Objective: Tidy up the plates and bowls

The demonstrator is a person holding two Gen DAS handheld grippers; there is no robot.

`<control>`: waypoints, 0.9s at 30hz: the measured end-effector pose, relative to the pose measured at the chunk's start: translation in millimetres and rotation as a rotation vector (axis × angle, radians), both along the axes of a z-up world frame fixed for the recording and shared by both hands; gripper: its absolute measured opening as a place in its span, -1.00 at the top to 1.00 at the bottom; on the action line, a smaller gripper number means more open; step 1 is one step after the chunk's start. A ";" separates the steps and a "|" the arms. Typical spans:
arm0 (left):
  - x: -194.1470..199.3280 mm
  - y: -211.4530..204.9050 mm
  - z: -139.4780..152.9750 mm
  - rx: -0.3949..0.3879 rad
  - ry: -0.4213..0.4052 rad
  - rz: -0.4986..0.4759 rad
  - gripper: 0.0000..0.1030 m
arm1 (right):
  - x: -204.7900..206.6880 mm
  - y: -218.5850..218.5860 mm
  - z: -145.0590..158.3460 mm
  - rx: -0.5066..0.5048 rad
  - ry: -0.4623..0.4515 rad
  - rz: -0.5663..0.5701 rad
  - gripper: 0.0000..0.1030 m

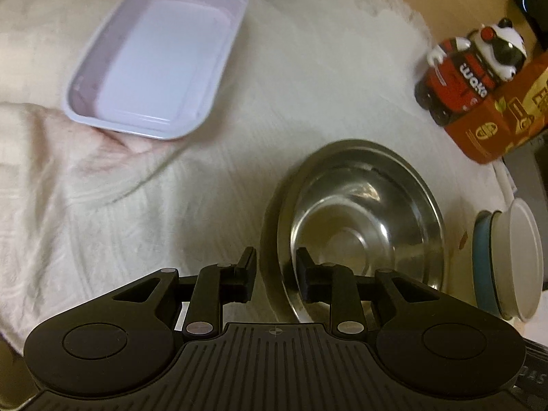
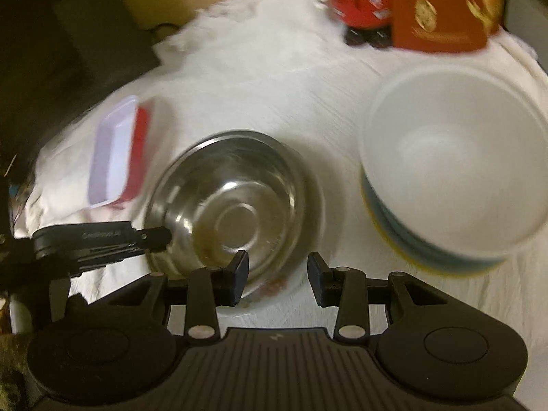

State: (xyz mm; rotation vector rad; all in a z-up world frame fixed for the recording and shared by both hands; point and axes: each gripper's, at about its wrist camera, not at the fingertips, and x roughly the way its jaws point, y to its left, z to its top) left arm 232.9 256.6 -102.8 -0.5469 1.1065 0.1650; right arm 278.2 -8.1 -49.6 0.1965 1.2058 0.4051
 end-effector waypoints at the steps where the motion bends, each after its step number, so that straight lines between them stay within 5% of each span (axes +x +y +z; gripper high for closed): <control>1: 2.0 0.2 -2.4 -0.008 0.002 -0.009 0.46 | -0.1 2.1 -3.6 -0.003 0.007 -0.014 0.27; 13: 18.9 17.6 -25.5 -0.144 -0.001 -0.048 0.48 | -1.1 29.7 -44.0 -0.020 0.079 -0.070 0.03; 27: 41.7 17.1 -22.6 -0.096 0.013 -0.060 0.47 | 16.9 31.0 -46.4 0.000 0.065 -0.051 0.01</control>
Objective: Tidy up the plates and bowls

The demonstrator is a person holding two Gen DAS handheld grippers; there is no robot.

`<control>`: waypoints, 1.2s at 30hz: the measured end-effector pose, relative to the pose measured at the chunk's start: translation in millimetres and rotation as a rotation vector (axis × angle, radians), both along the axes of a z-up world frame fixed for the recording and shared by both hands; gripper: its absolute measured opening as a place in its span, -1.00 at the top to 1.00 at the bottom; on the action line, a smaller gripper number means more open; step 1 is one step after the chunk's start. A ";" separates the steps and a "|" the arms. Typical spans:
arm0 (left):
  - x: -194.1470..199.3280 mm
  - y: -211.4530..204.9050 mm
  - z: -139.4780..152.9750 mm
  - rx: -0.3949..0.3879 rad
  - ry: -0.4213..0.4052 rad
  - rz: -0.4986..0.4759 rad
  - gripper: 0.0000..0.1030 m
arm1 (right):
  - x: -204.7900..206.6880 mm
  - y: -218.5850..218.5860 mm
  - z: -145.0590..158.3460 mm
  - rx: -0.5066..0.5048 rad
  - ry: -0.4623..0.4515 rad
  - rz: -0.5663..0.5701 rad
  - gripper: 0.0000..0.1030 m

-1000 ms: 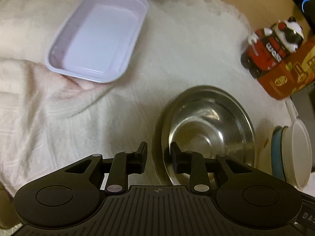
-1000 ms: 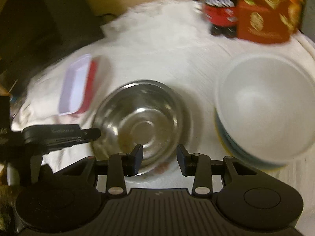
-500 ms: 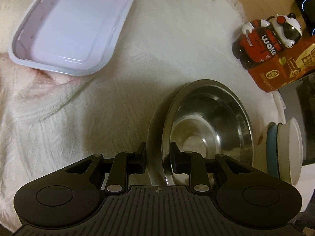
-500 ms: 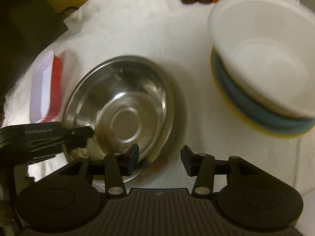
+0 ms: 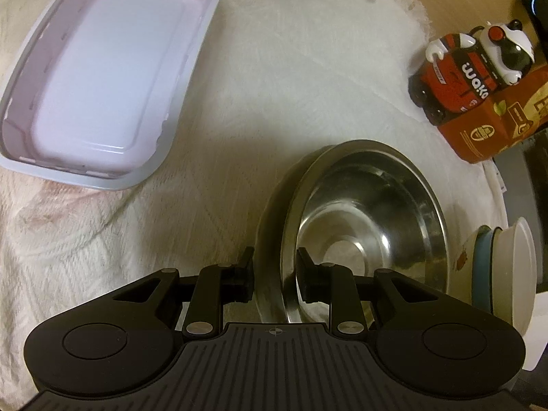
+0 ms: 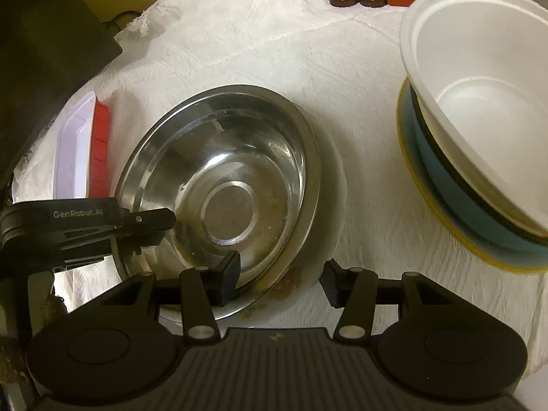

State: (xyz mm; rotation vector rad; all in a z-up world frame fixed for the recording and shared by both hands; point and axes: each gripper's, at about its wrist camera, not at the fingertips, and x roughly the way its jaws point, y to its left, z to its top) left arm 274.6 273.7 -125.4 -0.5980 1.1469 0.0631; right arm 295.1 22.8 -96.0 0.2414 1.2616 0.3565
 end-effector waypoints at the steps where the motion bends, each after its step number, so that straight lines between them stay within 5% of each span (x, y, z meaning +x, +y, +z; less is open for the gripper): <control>1: -0.9 1.2 0.4 -0.009 0.002 0.007 0.47 | 0.1 -1.0 0.5 0.003 0.005 0.010 0.01; 9: -27.0 11.4 35.7 0.019 -0.088 0.086 0.45 | -14.0 -15.2 36.1 0.055 -0.033 0.126 0.01; 17: -31.7 -14.2 103.3 0.090 -0.313 0.125 0.45 | -14.7 -33.9 109.6 0.093 -0.357 0.267 0.01; 24: -5.0 -97.9 117.0 0.073 -0.333 -0.036 0.45 | 12.8 -92.7 136.7 0.009 -0.583 0.195 0.00; 36: 21.1 -196.1 113.3 0.143 -0.303 -0.157 0.45 | 62.4 -179.4 94.1 -0.091 -0.505 0.213 0.00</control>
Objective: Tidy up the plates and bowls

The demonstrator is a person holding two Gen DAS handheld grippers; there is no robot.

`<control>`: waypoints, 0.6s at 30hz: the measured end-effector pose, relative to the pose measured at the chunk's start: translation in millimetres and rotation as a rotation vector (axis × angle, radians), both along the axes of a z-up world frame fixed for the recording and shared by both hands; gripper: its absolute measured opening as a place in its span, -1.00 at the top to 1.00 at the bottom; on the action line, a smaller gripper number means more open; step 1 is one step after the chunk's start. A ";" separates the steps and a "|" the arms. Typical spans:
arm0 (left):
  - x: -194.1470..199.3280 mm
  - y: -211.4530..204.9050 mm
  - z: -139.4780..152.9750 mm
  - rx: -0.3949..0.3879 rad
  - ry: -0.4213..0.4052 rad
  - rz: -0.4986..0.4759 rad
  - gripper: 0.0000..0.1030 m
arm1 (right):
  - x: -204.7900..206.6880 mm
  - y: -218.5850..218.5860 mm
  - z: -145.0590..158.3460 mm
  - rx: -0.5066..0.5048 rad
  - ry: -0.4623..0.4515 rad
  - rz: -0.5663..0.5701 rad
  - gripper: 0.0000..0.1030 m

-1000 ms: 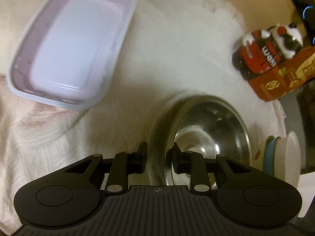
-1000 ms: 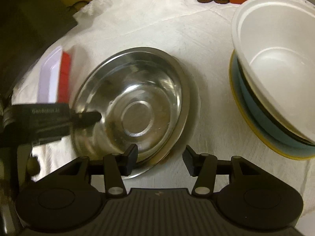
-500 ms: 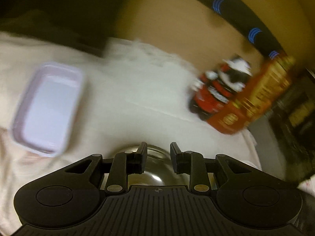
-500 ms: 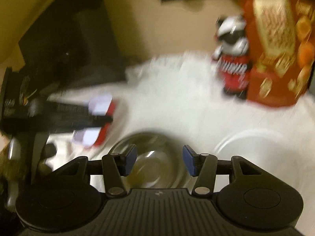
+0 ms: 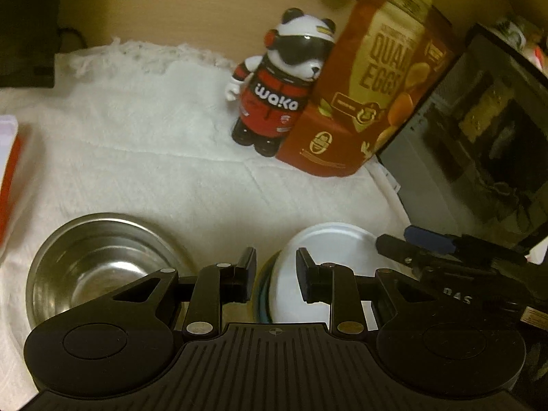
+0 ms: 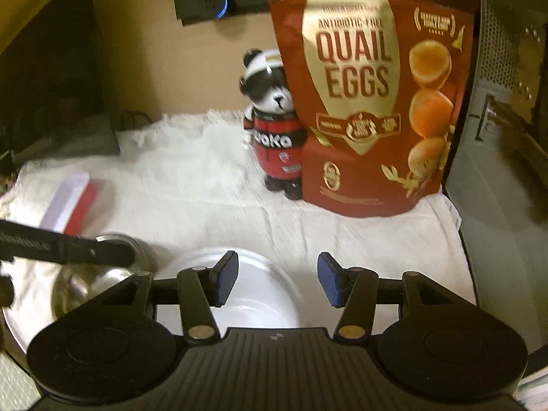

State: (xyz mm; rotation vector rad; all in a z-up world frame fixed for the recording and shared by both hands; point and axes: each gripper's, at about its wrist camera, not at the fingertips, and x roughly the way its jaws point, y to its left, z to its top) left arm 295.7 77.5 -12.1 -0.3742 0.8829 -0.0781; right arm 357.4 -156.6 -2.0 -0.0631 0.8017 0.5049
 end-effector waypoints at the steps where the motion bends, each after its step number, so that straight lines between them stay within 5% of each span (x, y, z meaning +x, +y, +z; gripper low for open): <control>1: 0.6 -4.5 -1.2 0.015 0.007 0.003 0.45 | 1.0 -1.7 -3.4 -0.004 0.008 0.004 0.00; 14: 6.2 -17.6 -35.2 0.043 0.150 0.076 0.45 | 4.5 -22.5 -44.6 -0.023 0.124 -0.019 0.00; 18: 12.0 -16.3 -43.0 0.045 0.180 0.097 0.25 | 12.1 -24.5 -53.9 -0.035 0.141 -0.022 -0.01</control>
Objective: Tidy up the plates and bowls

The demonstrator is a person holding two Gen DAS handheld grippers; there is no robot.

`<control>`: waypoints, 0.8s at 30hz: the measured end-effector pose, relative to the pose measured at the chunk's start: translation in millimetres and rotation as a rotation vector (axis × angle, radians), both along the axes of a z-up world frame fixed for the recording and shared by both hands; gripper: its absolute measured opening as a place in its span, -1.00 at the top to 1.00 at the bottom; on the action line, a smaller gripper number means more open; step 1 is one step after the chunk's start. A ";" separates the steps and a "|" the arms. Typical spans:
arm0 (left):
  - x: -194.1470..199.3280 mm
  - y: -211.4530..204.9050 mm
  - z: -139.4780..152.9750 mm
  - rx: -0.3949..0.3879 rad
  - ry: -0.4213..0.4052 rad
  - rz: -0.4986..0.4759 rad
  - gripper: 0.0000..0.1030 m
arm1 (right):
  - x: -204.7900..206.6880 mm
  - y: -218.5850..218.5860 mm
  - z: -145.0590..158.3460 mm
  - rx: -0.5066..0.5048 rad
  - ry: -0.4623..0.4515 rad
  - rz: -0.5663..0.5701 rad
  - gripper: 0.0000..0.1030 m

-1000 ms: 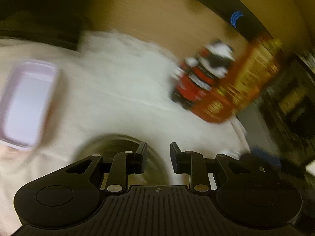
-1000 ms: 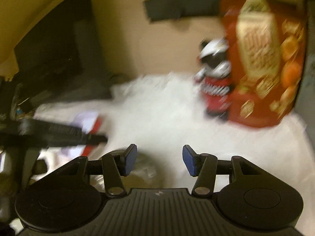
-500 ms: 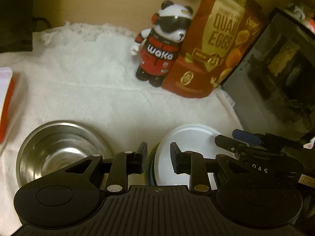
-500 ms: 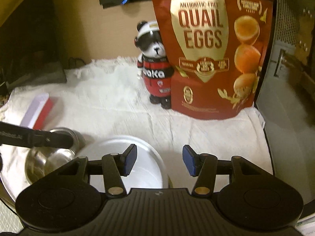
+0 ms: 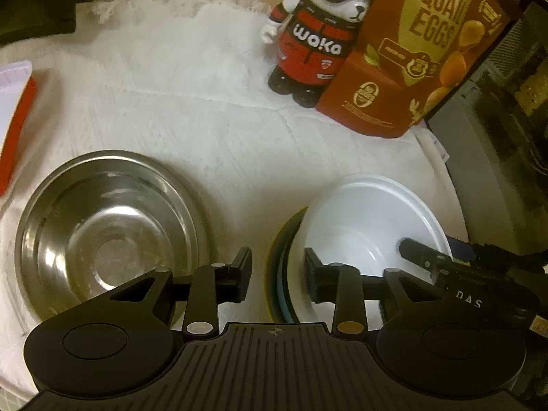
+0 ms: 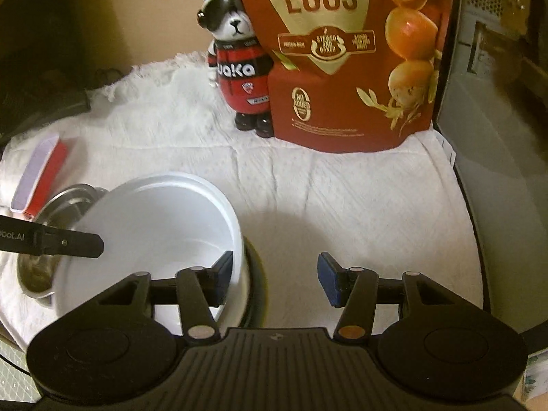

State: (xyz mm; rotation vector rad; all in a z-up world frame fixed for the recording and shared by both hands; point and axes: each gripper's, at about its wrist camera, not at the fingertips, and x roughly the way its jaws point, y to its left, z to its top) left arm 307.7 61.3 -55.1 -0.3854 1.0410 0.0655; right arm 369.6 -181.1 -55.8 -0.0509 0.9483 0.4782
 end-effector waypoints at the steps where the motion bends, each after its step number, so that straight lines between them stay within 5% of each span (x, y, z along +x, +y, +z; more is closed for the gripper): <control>1: 0.7 -0.9 -0.5 0.003 0.002 -0.001 0.25 | 0.6 0.2 -0.8 -0.001 0.001 0.002 -0.01; 11: 5.1 -0.4 -6.7 -0.022 0.024 -0.004 0.27 | 9.5 5.3 -8.4 0.002 0.024 0.010 -0.04; 17: 13.8 5.6 -27.2 -0.107 0.081 0.006 0.23 | 25.6 0.6 -35.4 0.175 0.276 0.021 -0.04; 24: 23.3 -2.2 -37.8 -0.112 0.122 -0.037 0.25 | 30.6 6.1 -54.4 0.260 0.421 0.043 -0.09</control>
